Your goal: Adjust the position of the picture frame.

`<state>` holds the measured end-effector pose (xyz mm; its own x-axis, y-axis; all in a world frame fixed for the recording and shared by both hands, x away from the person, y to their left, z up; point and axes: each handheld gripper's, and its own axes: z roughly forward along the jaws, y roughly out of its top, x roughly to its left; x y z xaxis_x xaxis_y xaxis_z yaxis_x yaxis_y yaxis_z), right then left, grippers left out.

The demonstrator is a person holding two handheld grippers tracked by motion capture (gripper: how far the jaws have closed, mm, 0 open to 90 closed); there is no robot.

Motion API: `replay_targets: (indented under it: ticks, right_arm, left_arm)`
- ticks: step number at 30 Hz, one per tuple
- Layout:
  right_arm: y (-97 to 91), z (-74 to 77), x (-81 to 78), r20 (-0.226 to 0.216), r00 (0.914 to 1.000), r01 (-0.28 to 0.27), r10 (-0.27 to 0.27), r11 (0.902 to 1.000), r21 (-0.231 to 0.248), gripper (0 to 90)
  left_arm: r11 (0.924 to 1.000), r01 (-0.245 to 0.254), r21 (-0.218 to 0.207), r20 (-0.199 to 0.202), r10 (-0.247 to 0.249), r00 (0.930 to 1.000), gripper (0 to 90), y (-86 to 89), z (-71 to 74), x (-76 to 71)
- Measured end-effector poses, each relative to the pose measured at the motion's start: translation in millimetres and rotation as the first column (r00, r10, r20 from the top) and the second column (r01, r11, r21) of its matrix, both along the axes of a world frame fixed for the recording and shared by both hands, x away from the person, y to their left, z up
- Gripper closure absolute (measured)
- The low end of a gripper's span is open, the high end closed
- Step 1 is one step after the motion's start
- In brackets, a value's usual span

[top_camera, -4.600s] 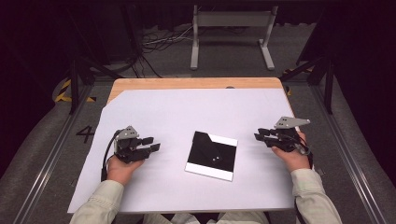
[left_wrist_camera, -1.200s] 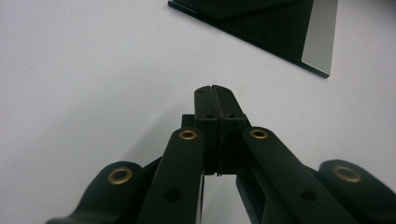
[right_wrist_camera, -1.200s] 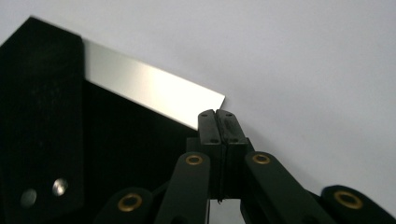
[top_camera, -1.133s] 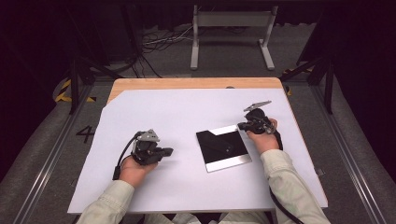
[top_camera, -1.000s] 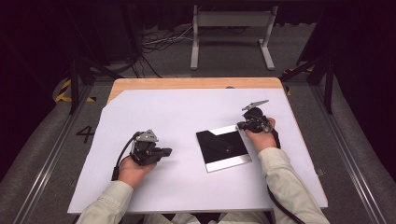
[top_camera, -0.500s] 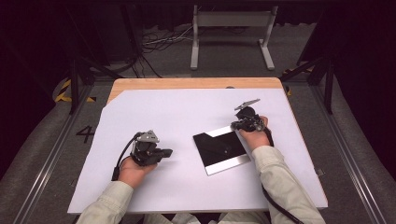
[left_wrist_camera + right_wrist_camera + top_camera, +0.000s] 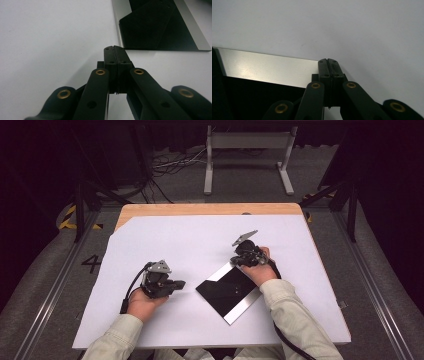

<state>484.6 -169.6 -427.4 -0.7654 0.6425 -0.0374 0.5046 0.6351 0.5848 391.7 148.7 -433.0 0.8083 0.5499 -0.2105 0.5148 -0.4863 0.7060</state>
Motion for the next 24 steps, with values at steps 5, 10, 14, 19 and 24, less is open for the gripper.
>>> replay_targets:
  ticks: [5, 10, 14, 19, 24]
  right_arm:
    - [7.2, -0.3, -5.1, 0.007, 0.9992, -0.039, 0.039, 0.9992, -0.005, 90.0]
    - [-4.7, 4.5, -13.6, 0.045, 0.9988, -0.021, 0.020, 0.9994, 0.028, 90.0]
    - [-21.1, 9.1, -26.2, 0.053, 0.9982, -0.028, 0.026, 0.9991, 0.033, 90.0]
    - [-43.8, 14.3, -49.3, 0.064, 0.9973, -0.040, 0.037, 0.9981, 0.047, 90.0]
    - [-59.2, 14.5, -72.1, 0.070, 0.9948, -0.078, 0.075, 0.9962, 0.039, 90.0]
  left_arm:
    - [1.0000, 0.008, 0.002, -0.001, -0.008, 1.0000, 89.3, -1.3, -0.9, 0.0]
    - [0.9999, 0.012, 0.002, -0.006, -0.012, 0.9999, 89.0, -0.5, -1.5, 0.3]
    - [0.9999, 0.015, 0.007, -0.006, -0.015, 0.9999, 88.7, -0.6, -2.8, 1.4]
    - [1.0000, 0.009, 0.003, -0.005, -0.009, 1.0000, 88.3, -0.8, -0.7, 0.9]
    - [1.0000, 0.004, 0.000, -0.003, -0.004, 1.0000, 86.8, 1.6, 0.3, 1.4]
